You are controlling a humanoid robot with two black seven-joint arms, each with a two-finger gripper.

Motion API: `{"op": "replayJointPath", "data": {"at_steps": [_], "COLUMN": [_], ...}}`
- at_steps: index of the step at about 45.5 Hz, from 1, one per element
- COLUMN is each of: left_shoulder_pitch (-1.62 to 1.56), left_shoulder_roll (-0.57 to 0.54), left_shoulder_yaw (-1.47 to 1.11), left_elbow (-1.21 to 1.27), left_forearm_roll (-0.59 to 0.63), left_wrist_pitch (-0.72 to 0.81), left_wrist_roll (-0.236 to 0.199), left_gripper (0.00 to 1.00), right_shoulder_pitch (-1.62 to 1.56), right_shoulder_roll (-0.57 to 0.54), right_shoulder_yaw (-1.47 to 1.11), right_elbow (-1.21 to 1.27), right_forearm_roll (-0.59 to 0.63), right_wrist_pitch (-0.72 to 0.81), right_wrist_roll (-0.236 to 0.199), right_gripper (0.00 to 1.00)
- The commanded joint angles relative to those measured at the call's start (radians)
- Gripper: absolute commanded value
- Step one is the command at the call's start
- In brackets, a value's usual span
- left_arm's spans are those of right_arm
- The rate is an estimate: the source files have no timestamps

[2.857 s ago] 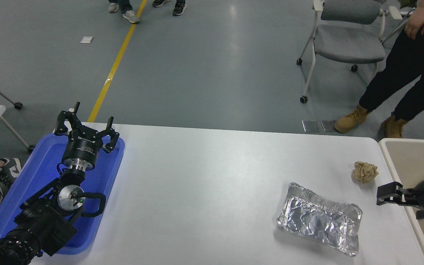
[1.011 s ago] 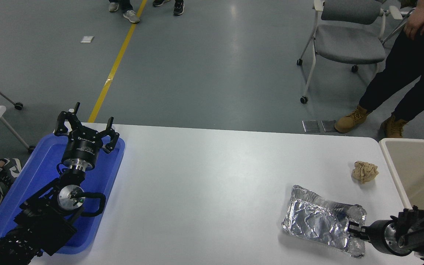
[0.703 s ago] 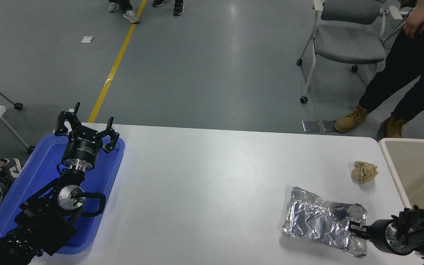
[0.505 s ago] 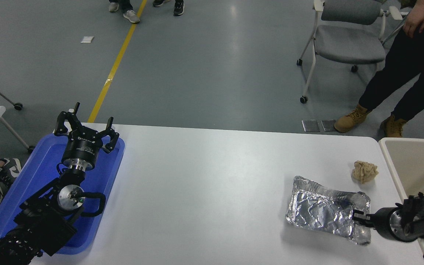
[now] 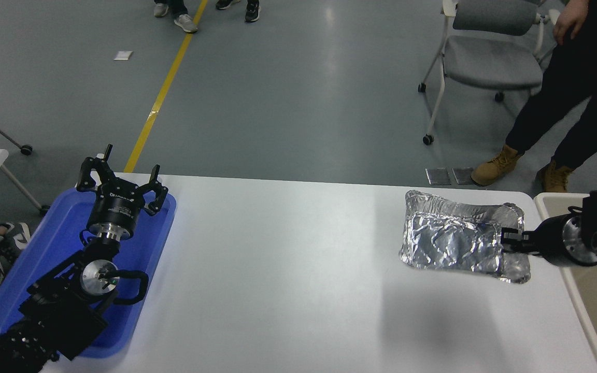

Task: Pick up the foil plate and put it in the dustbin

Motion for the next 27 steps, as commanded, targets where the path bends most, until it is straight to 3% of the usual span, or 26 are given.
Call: {"op": "replayJointPath", "data": {"at_steps": [1,12,27], "left_shoulder_pitch": [0.0,0.0,0.0], "left_shoulder_roll": [0.0,0.0,0.0], "left_shoulder_yaw": [0.0,0.0,0.0], "left_elbow": [0.0,0.0,0.0], "left_forearm_roll": [-0.002,0.0,-0.002], "left_wrist_pitch": [0.0,0.002,0.0], "left_wrist_roll": [0.0,0.0,0.0], "left_gripper": [1.0,1.0,1.0], "right_shoulder_pitch": [0.249,0.409,0.508], "right_shoulder_roll": [0.006,0.011,0.023], "right_shoulder_yaw": [-0.068,-0.059,-0.044], "right_elbow": [0.019,0.017,0.017], "right_forearm_roll": [-0.033,-0.119,-0.136], "right_wrist_pitch": [0.201,0.393,0.505], "right_wrist_roll": [-0.001,-0.001,-0.001], "right_gripper": [0.0,0.0,0.0]}}
